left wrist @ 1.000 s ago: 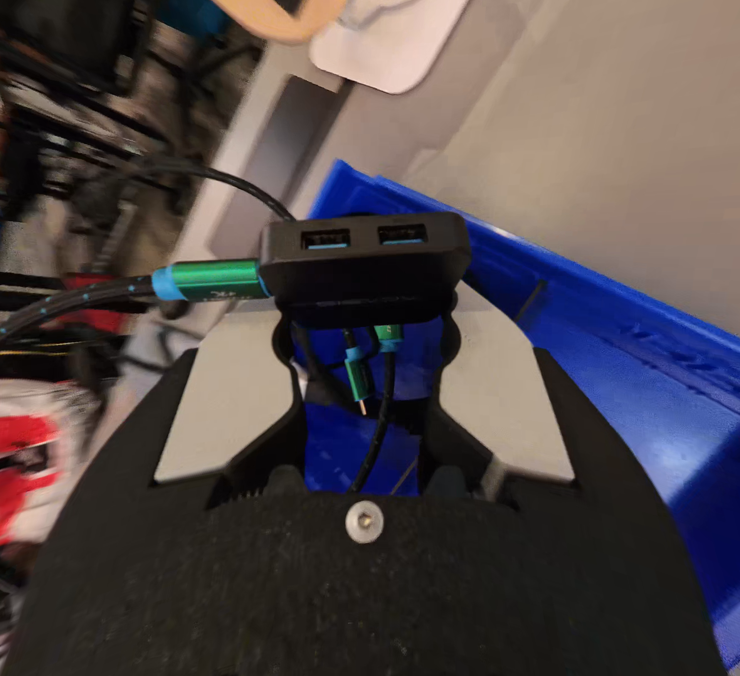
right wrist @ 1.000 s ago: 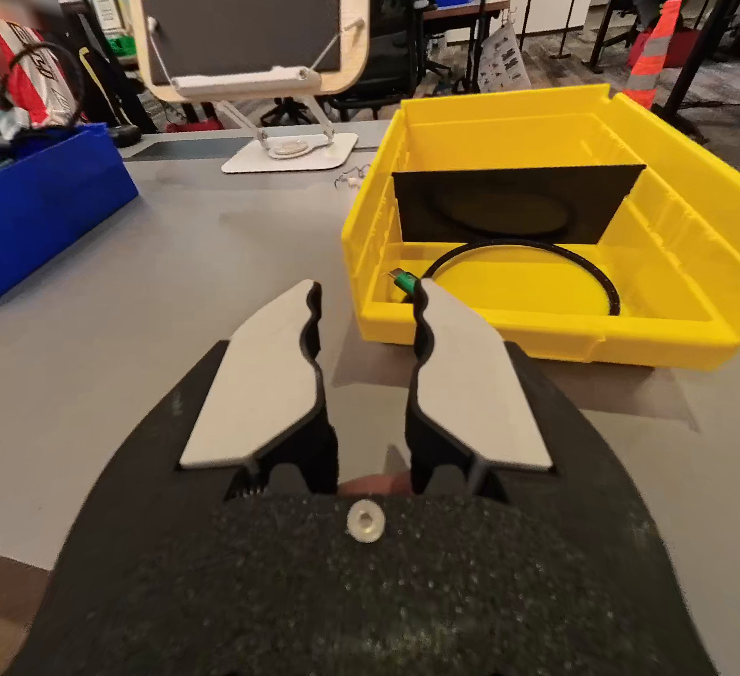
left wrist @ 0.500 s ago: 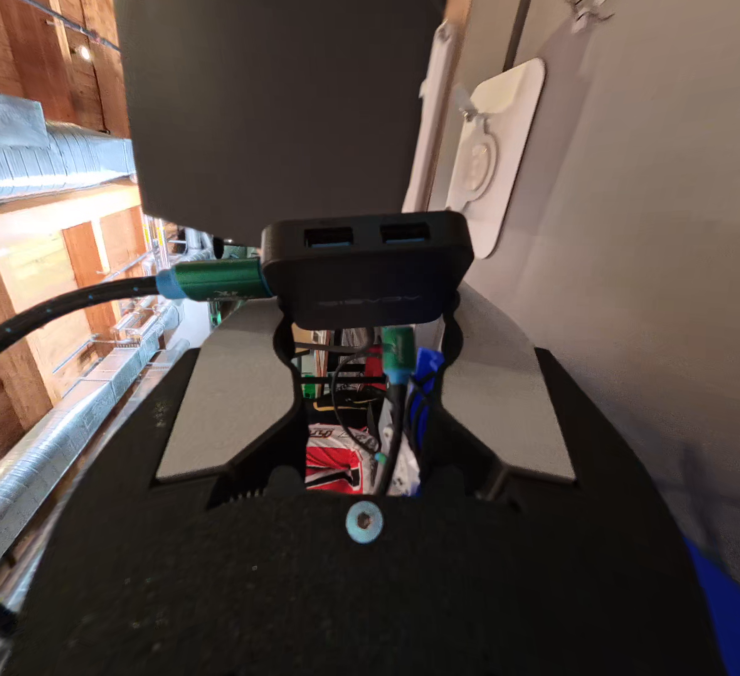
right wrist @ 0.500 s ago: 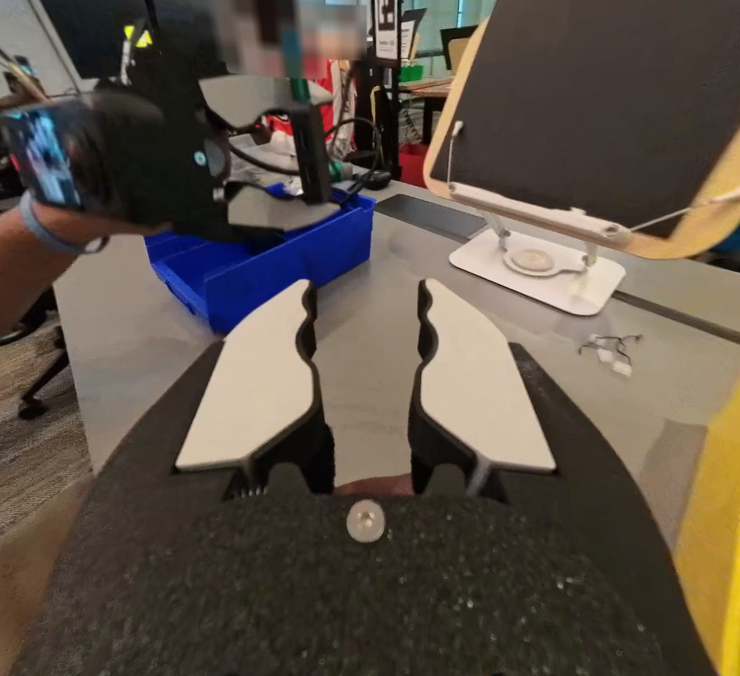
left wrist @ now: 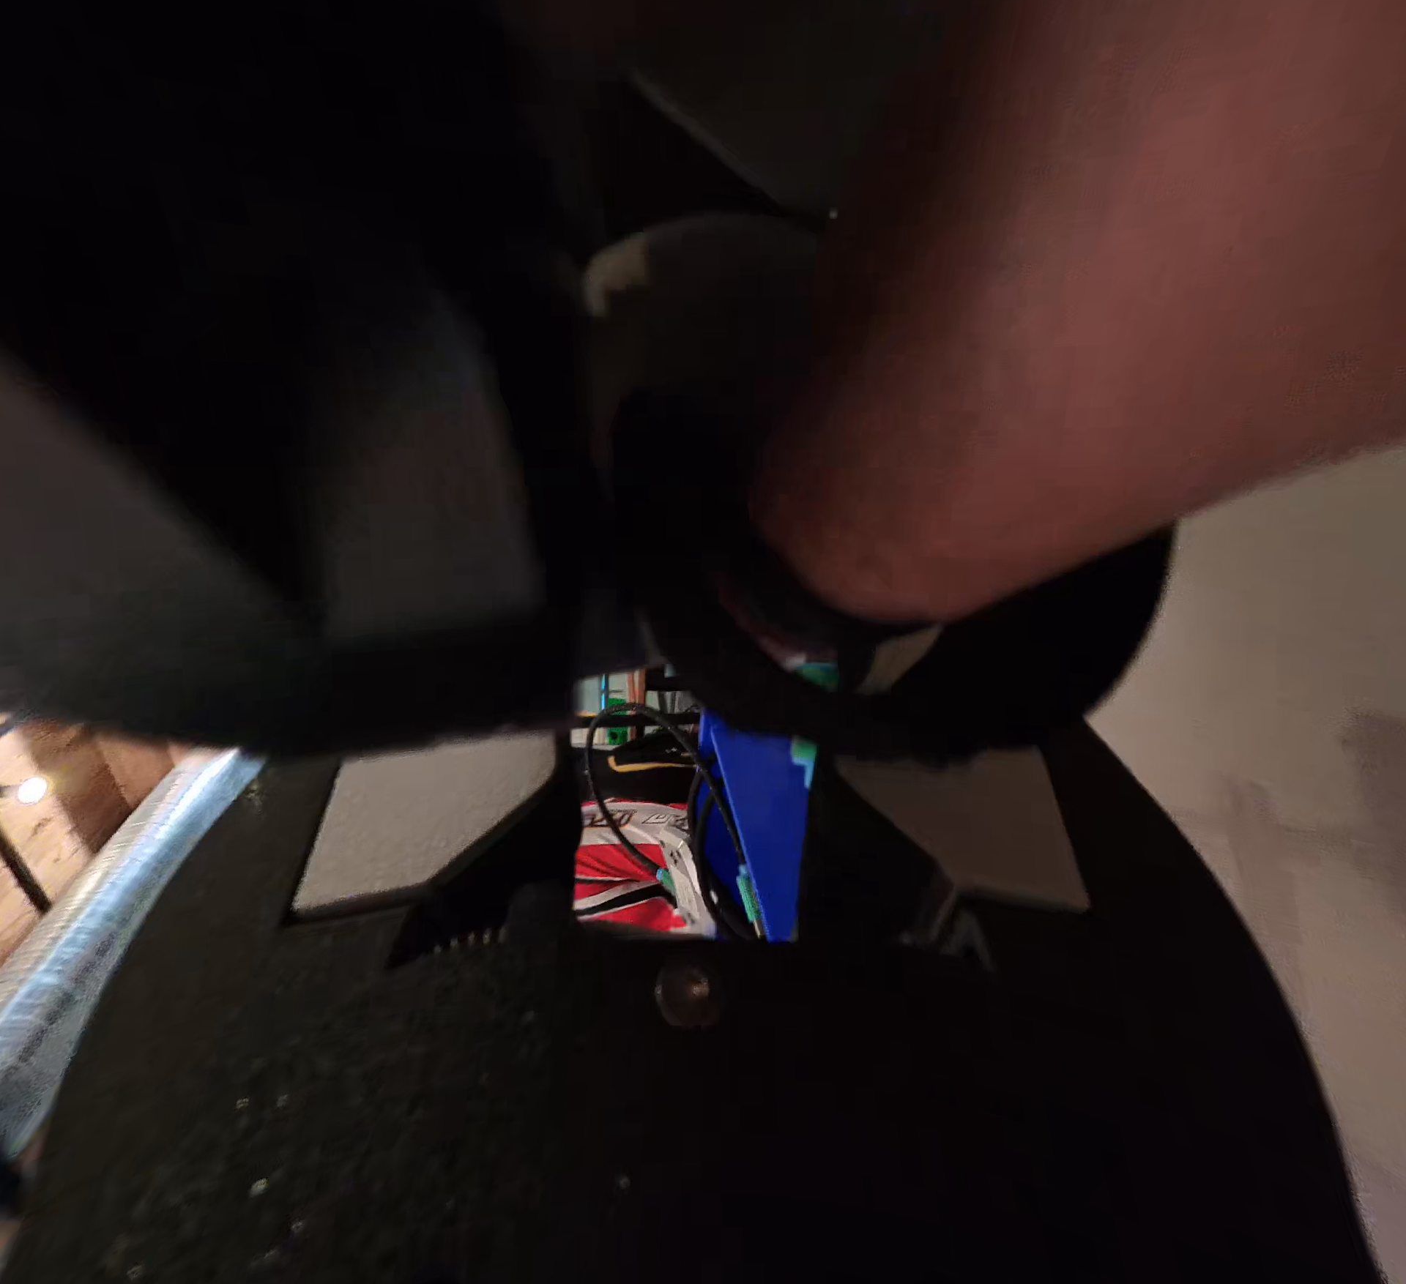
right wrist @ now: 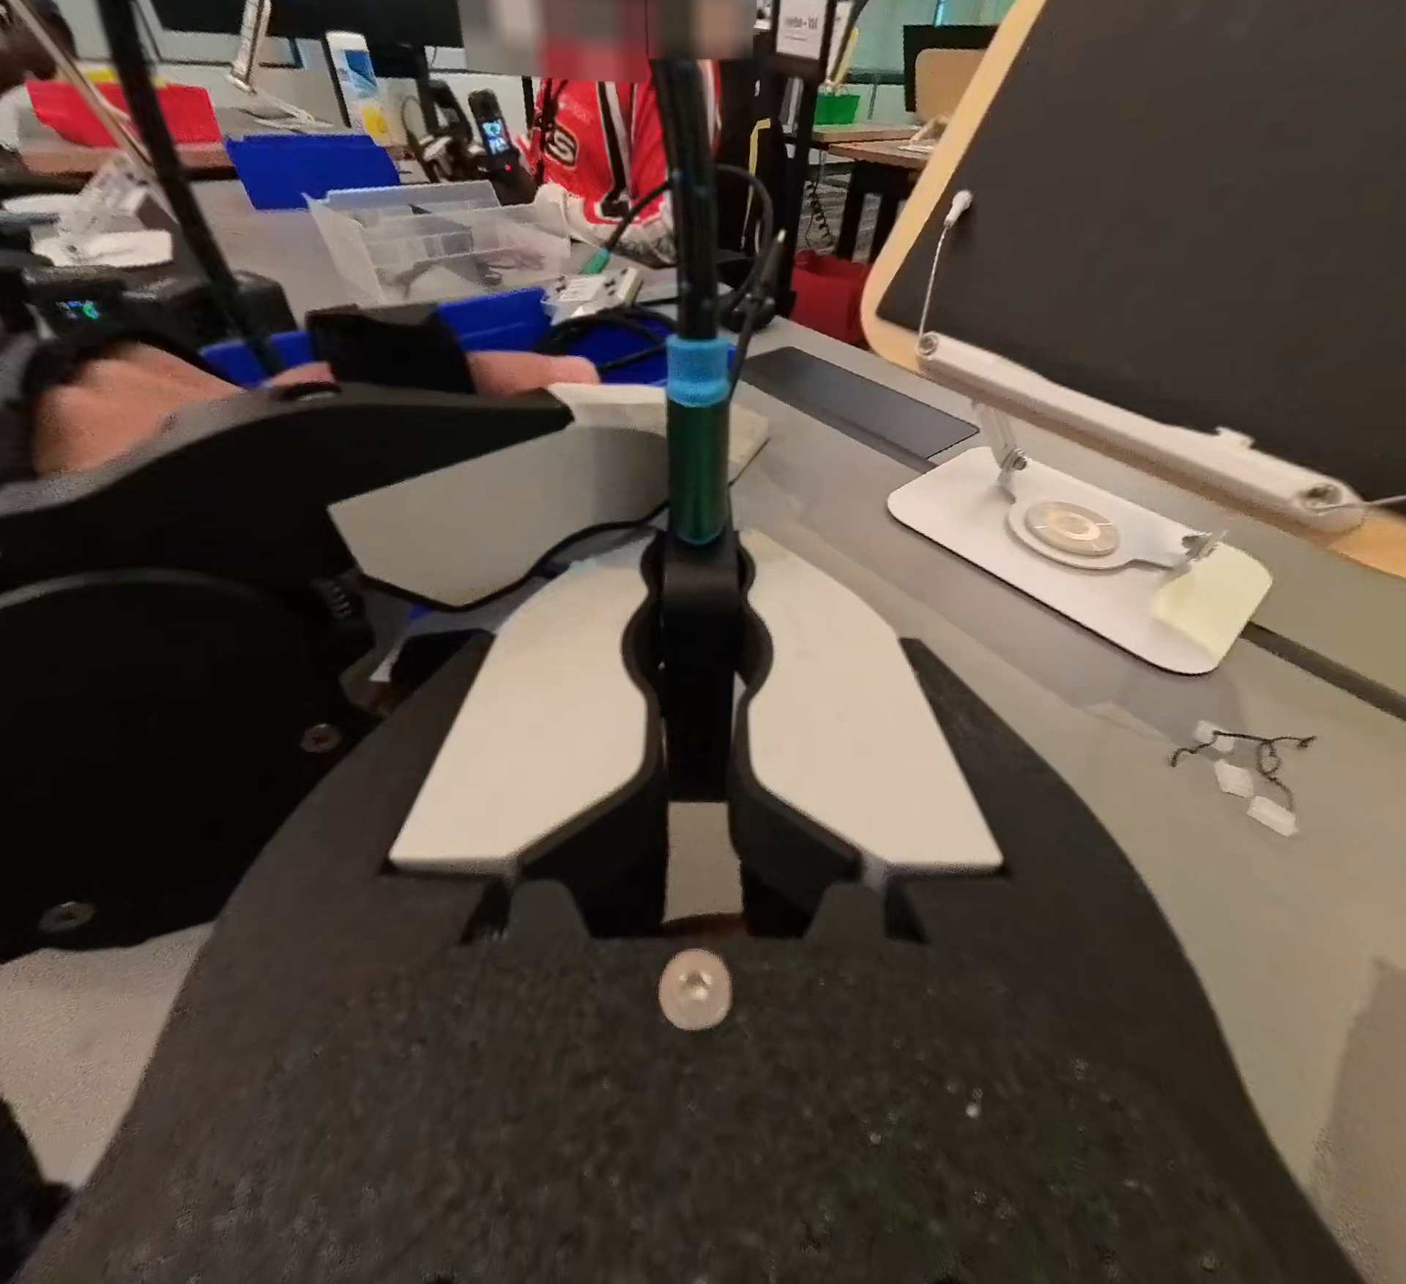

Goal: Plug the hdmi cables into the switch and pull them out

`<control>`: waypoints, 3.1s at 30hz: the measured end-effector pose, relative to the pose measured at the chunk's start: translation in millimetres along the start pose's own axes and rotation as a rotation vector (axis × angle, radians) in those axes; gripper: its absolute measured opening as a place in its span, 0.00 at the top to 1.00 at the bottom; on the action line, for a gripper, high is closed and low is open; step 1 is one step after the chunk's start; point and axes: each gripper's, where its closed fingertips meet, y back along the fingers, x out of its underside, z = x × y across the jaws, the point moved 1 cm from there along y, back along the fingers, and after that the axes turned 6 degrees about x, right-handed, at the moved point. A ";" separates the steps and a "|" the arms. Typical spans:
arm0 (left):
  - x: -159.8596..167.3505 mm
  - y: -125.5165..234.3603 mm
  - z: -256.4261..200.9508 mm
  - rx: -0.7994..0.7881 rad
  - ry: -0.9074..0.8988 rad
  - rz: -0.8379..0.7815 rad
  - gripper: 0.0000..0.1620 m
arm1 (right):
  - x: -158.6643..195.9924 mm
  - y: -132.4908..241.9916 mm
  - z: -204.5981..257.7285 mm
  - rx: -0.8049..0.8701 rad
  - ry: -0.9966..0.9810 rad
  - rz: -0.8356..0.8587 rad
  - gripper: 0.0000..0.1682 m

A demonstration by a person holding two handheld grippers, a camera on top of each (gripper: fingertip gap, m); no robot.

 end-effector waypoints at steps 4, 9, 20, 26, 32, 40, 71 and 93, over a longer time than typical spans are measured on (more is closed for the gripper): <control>4.1 31.9 -14.5 0.082 0.159 -0.146 0.74 | 14.9 -4.8 -10.9 0.042 0.169 -0.020 0.92; 2.7 71.1 -44.5 0.646 1.024 -0.371 0.75 | 39.1 -8.5 -12.7 0.027 0.491 -0.046 0.92; 9.7 63.2 -40.8 0.590 1.310 -0.478 0.73 | 53.0 -3.5 35.1 -0.015 0.861 -0.101 0.92; 12.5 64.0 -38.6 0.566 1.336 -0.498 0.84 | 57.3 -2.3 37.7 -0.010 0.911 -0.101 0.92; 14.9 62.8 -39.5 0.570 1.327 -0.507 0.86 | 63.4 -3.5 41.6 -0.018 0.916 -0.084 0.92; 15.0 62.0 -48.8 0.626 1.321 -0.482 0.87 | 61.6 -2.0 37.2 0.004 0.941 -0.084 0.92; 18.6 77.7 -32.9 0.537 1.281 -0.551 0.86 | 41.4 2.5 42.4 0.142 0.975 -0.122 0.92; -11.6 113.6 -86.2 0.940 1.234 -0.599 0.87 | -61.1 143.5 -207.9 0.355 0.518 0.364 0.92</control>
